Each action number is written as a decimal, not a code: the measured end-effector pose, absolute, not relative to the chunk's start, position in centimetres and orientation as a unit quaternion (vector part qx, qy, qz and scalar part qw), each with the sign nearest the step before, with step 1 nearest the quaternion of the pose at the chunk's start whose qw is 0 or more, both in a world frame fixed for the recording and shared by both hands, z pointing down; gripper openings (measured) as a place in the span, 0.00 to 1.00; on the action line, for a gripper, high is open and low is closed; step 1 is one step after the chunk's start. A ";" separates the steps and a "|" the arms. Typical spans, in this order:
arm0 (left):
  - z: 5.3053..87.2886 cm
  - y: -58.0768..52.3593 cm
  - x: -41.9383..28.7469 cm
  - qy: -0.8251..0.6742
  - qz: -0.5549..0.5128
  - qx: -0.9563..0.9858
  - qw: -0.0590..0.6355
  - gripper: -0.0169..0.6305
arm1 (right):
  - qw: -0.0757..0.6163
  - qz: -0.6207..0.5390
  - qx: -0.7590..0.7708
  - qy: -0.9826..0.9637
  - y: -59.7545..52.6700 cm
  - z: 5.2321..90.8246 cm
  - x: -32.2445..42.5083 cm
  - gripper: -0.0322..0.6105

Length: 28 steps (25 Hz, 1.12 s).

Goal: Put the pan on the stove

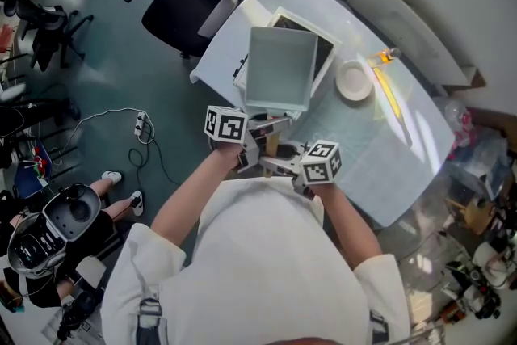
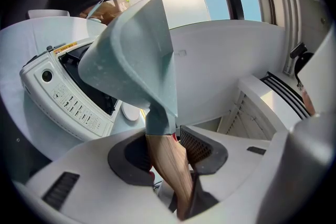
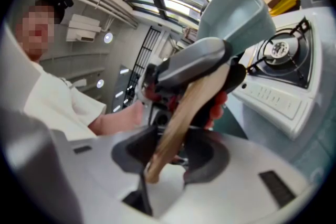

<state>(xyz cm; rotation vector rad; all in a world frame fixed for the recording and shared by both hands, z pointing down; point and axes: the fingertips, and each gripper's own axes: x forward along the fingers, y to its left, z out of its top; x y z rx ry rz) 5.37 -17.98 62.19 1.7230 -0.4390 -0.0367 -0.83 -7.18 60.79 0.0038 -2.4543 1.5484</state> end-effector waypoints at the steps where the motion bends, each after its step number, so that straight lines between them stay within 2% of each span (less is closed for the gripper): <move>1: 62.5 -18.2 5.5 -0.191 -0.016 0.752 0.631 0.29 | 0.120 0.531 0.002 -0.839 -7.4 61.1 -0.7 0.32; 28: 70.9 -22.6 7.3 -0.146 0.022 0.740 0.657 0.30 | 0.119 0.580 0.036 -0.805 -12.6 68.9 0.0 0.32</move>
